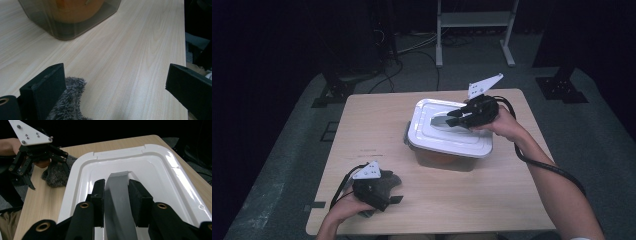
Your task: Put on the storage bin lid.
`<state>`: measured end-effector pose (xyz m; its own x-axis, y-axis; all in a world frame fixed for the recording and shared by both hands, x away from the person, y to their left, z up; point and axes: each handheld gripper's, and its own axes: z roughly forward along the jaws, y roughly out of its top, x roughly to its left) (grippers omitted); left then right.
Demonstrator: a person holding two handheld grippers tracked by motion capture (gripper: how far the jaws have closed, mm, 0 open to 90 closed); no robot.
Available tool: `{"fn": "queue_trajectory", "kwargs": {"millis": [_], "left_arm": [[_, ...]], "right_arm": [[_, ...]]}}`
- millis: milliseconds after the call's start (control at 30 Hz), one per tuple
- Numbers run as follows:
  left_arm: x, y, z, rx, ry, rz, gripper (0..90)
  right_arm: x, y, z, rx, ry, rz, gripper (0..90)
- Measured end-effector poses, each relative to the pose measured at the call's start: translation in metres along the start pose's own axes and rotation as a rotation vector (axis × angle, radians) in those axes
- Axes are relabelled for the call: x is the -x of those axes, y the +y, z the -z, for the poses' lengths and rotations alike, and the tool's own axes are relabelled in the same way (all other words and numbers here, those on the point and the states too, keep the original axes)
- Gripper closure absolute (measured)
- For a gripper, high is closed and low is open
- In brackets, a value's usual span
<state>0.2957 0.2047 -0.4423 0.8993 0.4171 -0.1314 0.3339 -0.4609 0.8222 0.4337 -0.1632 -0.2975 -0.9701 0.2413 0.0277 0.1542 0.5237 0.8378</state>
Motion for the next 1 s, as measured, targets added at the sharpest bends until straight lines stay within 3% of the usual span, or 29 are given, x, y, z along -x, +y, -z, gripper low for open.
{"fn": "queue_trajectory", "kwargs": {"millis": [433,1000], "left_arm": [[0.0,-0.002,0.002,0.001,0.003,0.008,2.0],[0.0,-0.003,0.003,-0.002,-0.001,0.005,2.0]], "right_arm": [[0.01,-0.015,-0.015,-0.02,0.025,-0.019,66.4],[0.018,-0.019,-0.032,-0.037,0.056,-0.027,66.0]]}}
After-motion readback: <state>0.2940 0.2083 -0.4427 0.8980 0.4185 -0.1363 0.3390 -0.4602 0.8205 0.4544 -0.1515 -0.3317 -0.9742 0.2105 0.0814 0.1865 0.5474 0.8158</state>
